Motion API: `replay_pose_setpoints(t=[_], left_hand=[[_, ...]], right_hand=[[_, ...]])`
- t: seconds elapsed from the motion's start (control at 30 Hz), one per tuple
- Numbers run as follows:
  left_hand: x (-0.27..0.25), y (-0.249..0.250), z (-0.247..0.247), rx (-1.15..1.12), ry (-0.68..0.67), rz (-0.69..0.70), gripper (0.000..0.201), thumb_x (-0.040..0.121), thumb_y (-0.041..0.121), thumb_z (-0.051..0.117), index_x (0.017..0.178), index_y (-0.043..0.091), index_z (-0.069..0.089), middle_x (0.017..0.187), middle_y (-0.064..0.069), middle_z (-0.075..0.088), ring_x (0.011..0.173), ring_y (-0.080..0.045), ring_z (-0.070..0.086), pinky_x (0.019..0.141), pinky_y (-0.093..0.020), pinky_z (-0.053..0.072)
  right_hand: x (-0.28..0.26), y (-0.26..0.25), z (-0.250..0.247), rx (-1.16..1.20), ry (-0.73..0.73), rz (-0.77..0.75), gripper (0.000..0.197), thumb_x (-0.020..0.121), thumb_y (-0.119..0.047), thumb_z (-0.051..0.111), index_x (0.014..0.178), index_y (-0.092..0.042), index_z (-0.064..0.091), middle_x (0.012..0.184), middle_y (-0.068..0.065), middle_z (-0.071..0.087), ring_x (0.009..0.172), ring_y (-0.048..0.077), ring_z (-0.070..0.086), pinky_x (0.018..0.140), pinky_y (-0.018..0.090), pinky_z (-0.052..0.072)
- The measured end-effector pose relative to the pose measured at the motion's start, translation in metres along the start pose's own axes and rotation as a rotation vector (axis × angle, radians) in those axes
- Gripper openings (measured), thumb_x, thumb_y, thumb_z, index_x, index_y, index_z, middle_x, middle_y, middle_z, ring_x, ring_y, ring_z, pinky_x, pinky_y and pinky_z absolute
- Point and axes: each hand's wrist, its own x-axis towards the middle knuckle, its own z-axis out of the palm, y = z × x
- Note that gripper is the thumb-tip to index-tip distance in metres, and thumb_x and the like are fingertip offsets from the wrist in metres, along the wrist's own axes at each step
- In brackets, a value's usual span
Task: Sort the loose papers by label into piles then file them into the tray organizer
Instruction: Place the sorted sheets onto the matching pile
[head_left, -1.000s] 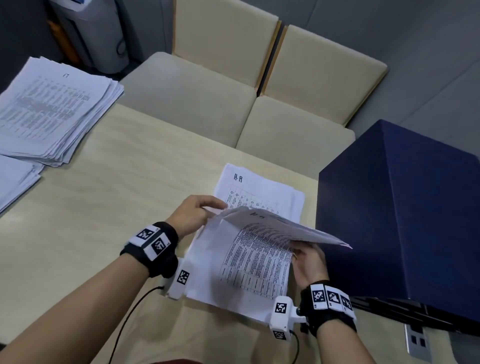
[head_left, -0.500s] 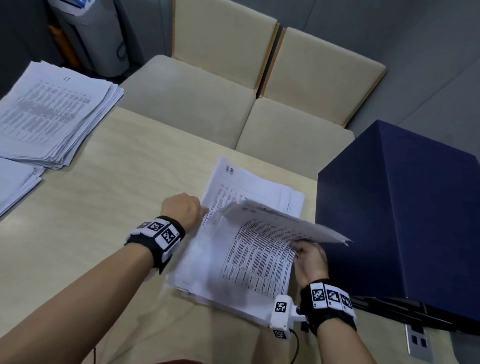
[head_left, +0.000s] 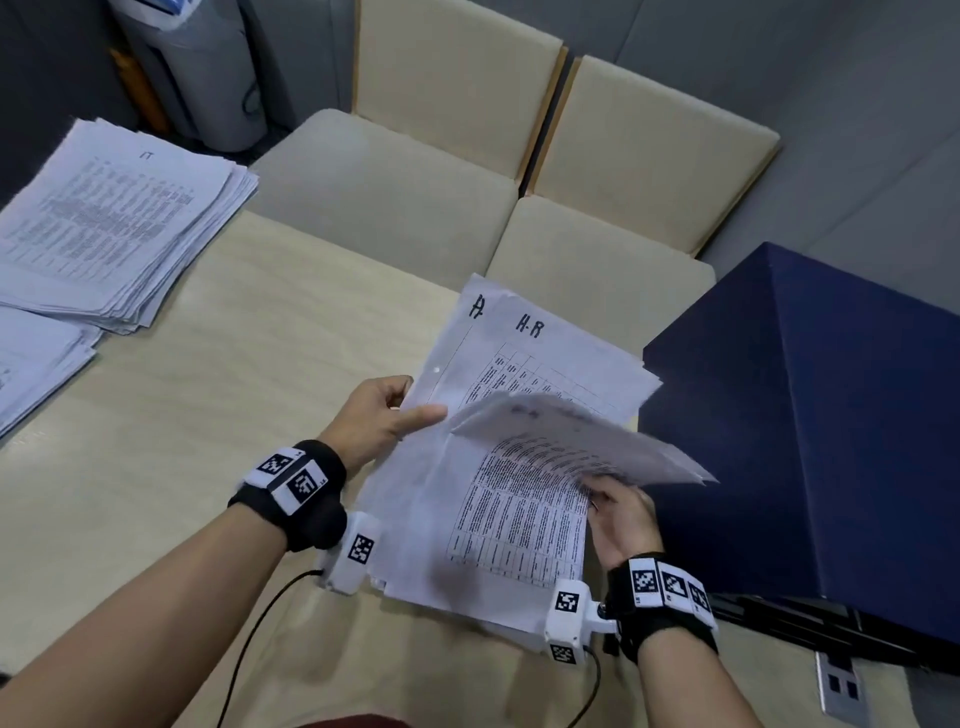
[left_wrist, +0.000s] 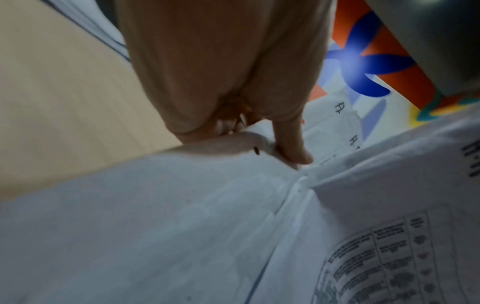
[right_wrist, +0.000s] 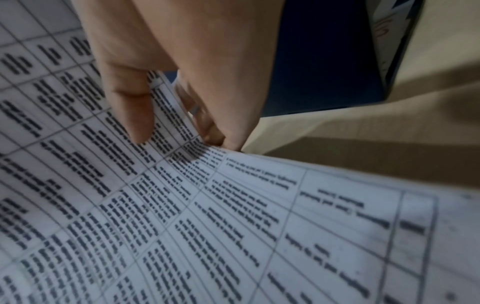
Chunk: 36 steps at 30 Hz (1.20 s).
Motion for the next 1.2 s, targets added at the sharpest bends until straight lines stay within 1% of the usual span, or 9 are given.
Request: replay_pose_setpoints(t=[0.1, 0.2, 0.27, 0.57, 0.7, 0.8, 1.0, 1.1, 1.2], left_hand=[[0.0, -0.002, 0.001, -0.09, -0.006, -0.062, 0.064, 0.08, 0.041, 0.08, 0.098, -0.015, 0.054, 0.073, -0.015, 0.05, 0.054, -0.02, 0.041, 0.048, -0.027, 0.027], [-0.001, -0.006, 0.003, -0.221, -0.01, -0.106, 0.054, 0.08, 0.041, 0.076, 0.103, -0.007, 0.065, 0.091, -0.021, 0.065, 0.074, -0.028, 0.056, 0.061, -0.033, 0.045], [-0.001, -0.006, 0.004, -0.256, -0.014, -0.122, 0.038, 0.083, 0.034, 0.07, 0.1, -0.001, 0.07, 0.093, -0.02, 0.068, 0.07, -0.025, 0.064, 0.063, -0.03, 0.053], [0.002, -0.007, 0.0, -0.232, 0.053, -0.11, 0.026, 0.095, 0.025, 0.065, 0.099, 0.001, 0.074, 0.088, -0.016, 0.073, 0.068, -0.023, 0.068, 0.062, -0.029, 0.056], [0.007, -0.011, -0.006, -0.222, 0.171, -0.094, 0.023, 0.095, 0.026, 0.066, 0.096, 0.006, 0.076, 0.096, -0.028, 0.072, 0.077, -0.031, 0.066, 0.076, -0.05, 0.056], [0.007, -0.014, -0.008, -0.184, 0.191, -0.097, 0.022, 0.098, 0.024, 0.062, 0.1, 0.005, 0.073, 0.096, -0.025, 0.073, 0.078, -0.033, 0.068, 0.08, -0.061, 0.054], [0.002, -0.012, 0.007, -0.293, 0.146, -0.078, 0.022, 0.098, 0.011, 0.059, 0.116, 0.001, 0.067, 0.106, -0.02, 0.074, 0.088, -0.03, 0.071, 0.082, -0.044, 0.059], [-0.005, -0.007, 0.011, -0.355, 0.061, -0.12, 0.028, 0.091, 0.009, 0.067, 0.118, 0.0, 0.067, 0.111, -0.021, 0.072, 0.093, -0.031, 0.07, 0.083, -0.041, 0.06], [-0.007, -0.002, 0.006, -0.378, 0.028, -0.126, 0.03, 0.088, 0.004, 0.068, 0.118, -0.001, 0.066, 0.11, -0.018, 0.073, 0.087, -0.027, 0.072, 0.074, -0.032, 0.059]], right_hand=[[-0.002, 0.0, 0.001, 0.022, 0.02, -0.031, 0.023, 0.081, 0.021, 0.058, 0.088, -0.001, 0.064, 0.085, 0.013, 0.072, 0.078, 0.025, 0.07, 0.072, 0.032, 0.058], [-0.006, 0.002, 0.002, 0.045, 0.027, -0.049, 0.026, 0.081, 0.021, 0.058, 0.088, -0.003, 0.062, 0.087, 0.013, 0.069, 0.079, 0.024, 0.068, 0.077, 0.034, 0.054], [-0.007, 0.004, 0.001, 0.054, 0.046, -0.047, 0.025, 0.081, 0.021, 0.059, 0.089, -0.003, 0.061, 0.088, 0.014, 0.069, 0.078, 0.023, 0.069, 0.074, 0.033, 0.056], [-0.012, 0.009, 0.001, 0.029, 0.161, -0.05, 0.025, 0.081, 0.021, 0.057, 0.083, -0.004, 0.056, 0.092, 0.017, 0.069, 0.088, 0.03, 0.067, 0.078, 0.04, 0.056], [-0.011, 0.005, -0.005, 0.09, 0.124, -0.088, 0.034, 0.078, 0.023, 0.049, 0.089, -0.009, 0.056, 0.098, 0.014, 0.067, 0.092, 0.029, 0.065, 0.081, 0.043, 0.054], [-0.008, 0.004, -0.009, 0.104, 0.053, -0.081, 0.032, 0.078, 0.024, 0.044, 0.083, -0.007, 0.051, 0.084, 0.008, 0.064, 0.085, 0.026, 0.061, 0.08, 0.037, 0.052], [0.003, 0.006, -0.008, -0.068, 0.014, -0.007, 0.045, 0.086, 0.017, 0.043, 0.06, -0.008, 0.068, 0.06, 0.002, 0.069, 0.063, 0.017, 0.067, 0.058, 0.02, 0.054], [0.008, 0.008, -0.002, -0.095, -0.022, -0.007, 0.02, 0.082, 0.015, 0.056, 0.091, 0.001, 0.068, 0.087, 0.015, 0.074, 0.085, 0.029, 0.071, 0.077, 0.036, 0.057], [0.013, 0.012, 0.008, -0.068, -0.03, 0.012, 0.031, 0.071, 0.008, 0.071, 0.1, 0.001, 0.069, 0.107, 0.022, 0.072, 0.105, 0.038, 0.067, 0.097, 0.049, 0.053]])
